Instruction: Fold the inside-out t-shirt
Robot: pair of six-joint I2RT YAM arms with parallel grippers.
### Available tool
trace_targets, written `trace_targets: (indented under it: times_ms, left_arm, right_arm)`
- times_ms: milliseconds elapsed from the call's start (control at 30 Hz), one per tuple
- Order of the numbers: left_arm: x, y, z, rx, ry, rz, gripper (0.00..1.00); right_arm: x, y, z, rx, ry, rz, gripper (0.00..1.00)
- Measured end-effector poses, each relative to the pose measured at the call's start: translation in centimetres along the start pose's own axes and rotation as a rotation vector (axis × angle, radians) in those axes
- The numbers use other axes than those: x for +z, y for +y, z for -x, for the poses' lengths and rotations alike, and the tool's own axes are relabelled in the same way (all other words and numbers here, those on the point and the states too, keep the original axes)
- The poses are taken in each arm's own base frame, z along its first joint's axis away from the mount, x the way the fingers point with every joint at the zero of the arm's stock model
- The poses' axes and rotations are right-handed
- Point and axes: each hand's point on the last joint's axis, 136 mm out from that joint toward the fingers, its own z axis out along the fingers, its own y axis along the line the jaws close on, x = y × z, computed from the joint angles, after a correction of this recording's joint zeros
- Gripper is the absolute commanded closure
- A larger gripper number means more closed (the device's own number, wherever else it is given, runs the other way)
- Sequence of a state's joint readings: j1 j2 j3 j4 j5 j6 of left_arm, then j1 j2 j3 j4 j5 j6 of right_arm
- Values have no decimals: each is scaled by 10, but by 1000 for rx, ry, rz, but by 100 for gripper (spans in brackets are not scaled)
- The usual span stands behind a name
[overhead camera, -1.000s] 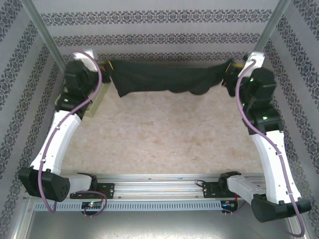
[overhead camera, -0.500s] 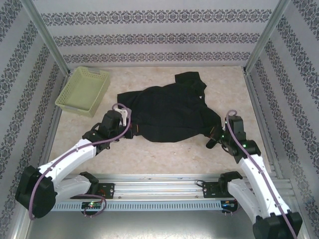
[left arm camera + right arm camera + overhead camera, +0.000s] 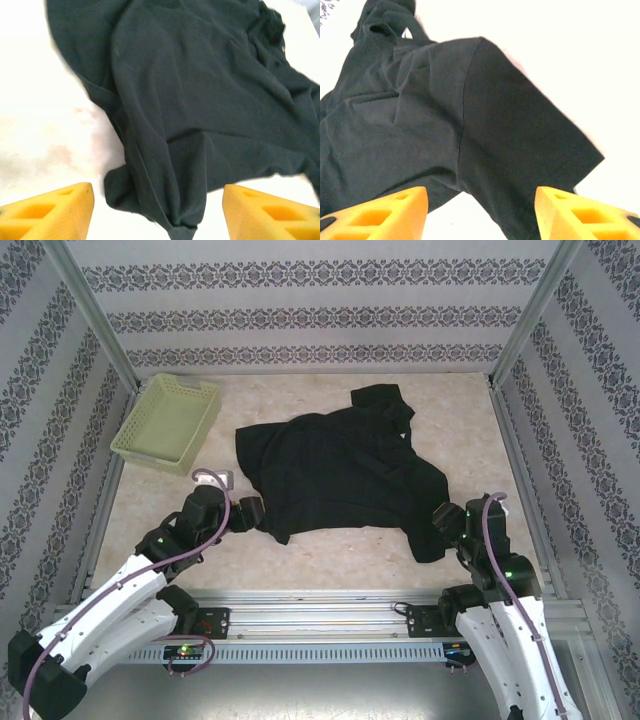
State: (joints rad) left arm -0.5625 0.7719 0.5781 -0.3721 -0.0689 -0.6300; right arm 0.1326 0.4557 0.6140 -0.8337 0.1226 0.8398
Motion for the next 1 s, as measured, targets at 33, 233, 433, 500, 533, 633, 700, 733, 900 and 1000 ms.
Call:
trace_targets:
  times_ms: [33,233,433,500,533,633,700,733,900,1000]
  left_arm:
    - [2,1,4,1,-2,20,33]
    - [52,-24,11,18,137,57,39]
    - [89,-6,-37,40,347,178,38]
    - [88,3,-51,31,382,199,40]
    - [87,5,-56,26,395,199,42]
    - [83,11,-74,5,441,191,53]
    - [81,12,-86,-4,473,181,66]
    - [81,12,-88,-11,483,179,71]
    - [83,9,-87,-7,484,156,100]
    - [80,13,-73,-12,454,145,100]
  right_arm:
    - [0,4,4,-10,-6,1,40]
    - [38,36,10,-116,96,-19,40]
    - [85,52,-40,-262,298,-47,38]
    - [95,56,-53,-291,330,-44,37]
    - [99,55,-58,-298,341,-48,37]
    - [113,46,-71,-308,374,-80,37]
    - [121,38,-79,-303,395,-108,38]
    - [124,35,-82,-301,403,-118,38]
    - [134,28,-85,-276,406,-158,38]
    - [138,21,-77,-232,389,-186,38]
